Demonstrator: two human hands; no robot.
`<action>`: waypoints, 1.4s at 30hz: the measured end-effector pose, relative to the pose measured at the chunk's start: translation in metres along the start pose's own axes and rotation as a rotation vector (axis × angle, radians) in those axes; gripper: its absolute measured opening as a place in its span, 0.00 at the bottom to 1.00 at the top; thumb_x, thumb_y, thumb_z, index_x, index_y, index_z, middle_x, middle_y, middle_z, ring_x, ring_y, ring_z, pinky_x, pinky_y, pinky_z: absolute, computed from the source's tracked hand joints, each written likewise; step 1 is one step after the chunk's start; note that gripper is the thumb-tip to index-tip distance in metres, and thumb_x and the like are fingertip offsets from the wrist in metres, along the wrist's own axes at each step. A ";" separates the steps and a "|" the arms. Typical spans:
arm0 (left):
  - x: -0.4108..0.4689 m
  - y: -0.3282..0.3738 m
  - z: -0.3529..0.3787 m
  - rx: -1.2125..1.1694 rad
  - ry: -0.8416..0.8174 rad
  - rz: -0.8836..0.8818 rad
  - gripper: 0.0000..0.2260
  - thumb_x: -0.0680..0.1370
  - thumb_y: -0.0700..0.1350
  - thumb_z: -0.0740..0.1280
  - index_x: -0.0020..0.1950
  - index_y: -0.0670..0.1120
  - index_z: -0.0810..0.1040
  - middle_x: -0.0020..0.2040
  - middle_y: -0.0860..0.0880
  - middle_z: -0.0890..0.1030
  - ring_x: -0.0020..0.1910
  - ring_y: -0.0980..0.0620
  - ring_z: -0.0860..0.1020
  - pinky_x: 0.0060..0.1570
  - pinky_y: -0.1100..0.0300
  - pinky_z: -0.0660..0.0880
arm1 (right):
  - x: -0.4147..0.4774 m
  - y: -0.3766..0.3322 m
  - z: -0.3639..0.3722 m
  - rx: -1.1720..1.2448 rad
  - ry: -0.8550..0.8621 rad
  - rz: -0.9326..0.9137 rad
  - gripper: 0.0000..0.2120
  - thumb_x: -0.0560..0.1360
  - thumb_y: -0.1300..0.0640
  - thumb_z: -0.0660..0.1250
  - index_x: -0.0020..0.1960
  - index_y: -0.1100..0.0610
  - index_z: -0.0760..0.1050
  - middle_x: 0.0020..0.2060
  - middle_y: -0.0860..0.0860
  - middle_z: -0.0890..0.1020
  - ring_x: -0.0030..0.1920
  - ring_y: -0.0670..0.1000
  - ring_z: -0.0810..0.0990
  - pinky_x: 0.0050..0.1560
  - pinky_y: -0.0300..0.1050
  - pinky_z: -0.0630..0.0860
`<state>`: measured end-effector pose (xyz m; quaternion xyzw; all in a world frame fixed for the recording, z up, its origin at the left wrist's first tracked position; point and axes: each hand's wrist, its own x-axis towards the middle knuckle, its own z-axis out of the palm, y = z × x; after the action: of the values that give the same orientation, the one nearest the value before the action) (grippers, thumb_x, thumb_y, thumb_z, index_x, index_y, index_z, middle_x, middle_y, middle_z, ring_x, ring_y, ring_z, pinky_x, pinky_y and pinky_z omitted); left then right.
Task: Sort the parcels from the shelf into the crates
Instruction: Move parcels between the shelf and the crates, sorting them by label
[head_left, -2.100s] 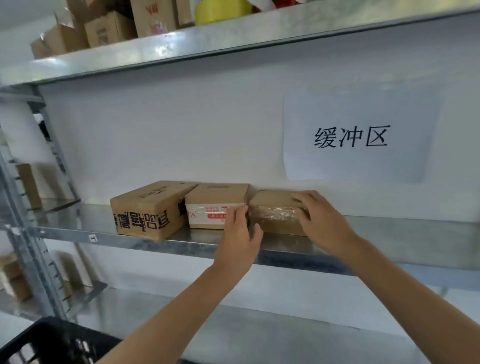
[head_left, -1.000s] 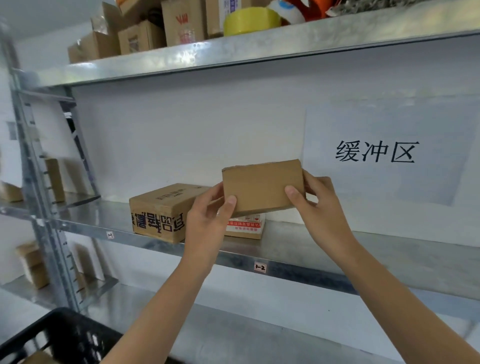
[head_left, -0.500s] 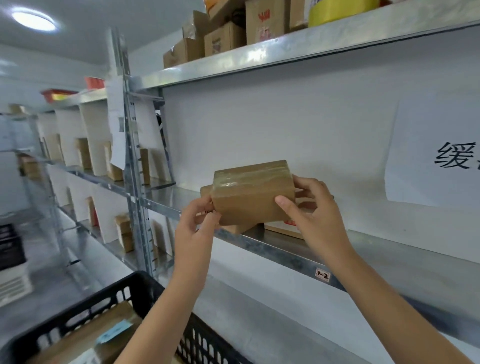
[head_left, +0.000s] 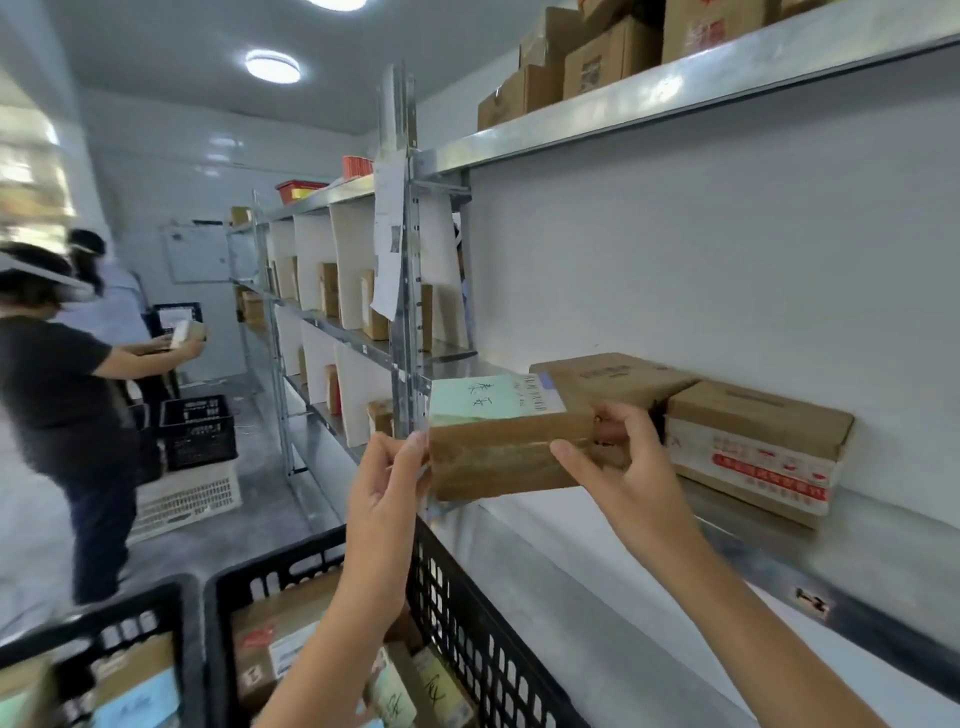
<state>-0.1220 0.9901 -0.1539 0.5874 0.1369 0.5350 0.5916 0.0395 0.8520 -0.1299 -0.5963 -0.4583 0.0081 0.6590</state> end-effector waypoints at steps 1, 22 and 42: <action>-0.001 -0.001 -0.008 0.005 0.025 -0.012 0.16 0.79 0.55 0.65 0.41 0.45 0.69 0.46 0.48 0.83 0.49 0.54 0.82 0.55 0.55 0.79 | -0.002 0.005 0.007 0.007 -0.039 0.000 0.21 0.73 0.53 0.75 0.60 0.42 0.70 0.58 0.42 0.76 0.55 0.32 0.76 0.50 0.24 0.73; -0.070 -0.025 -0.133 0.111 0.367 -0.425 0.33 0.67 0.61 0.78 0.61 0.40 0.73 0.53 0.44 0.86 0.52 0.46 0.85 0.46 0.55 0.82 | -0.038 0.069 0.143 0.340 -0.379 0.154 0.10 0.72 0.48 0.73 0.50 0.47 0.75 0.45 0.43 0.83 0.48 0.43 0.83 0.45 0.34 0.79; -0.091 -0.116 -0.188 0.384 0.511 -0.696 0.26 0.72 0.55 0.76 0.62 0.42 0.75 0.53 0.45 0.85 0.50 0.49 0.85 0.51 0.47 0.82 | -0.081 0.190 0.225 0.489 -0.577 0.974 0.33 0.64 0.48 0.79 0.63 0.50 0.68 0.58 0.55 0.81 0.55 0.53 0.84 0.46 0.45 0.83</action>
<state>-0.2514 1.0515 -0.3457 0.4549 0.5633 0.3972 0.5639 -0.0441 1.0365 -0.3582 -0.5426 -0.2781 0.5740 0.5466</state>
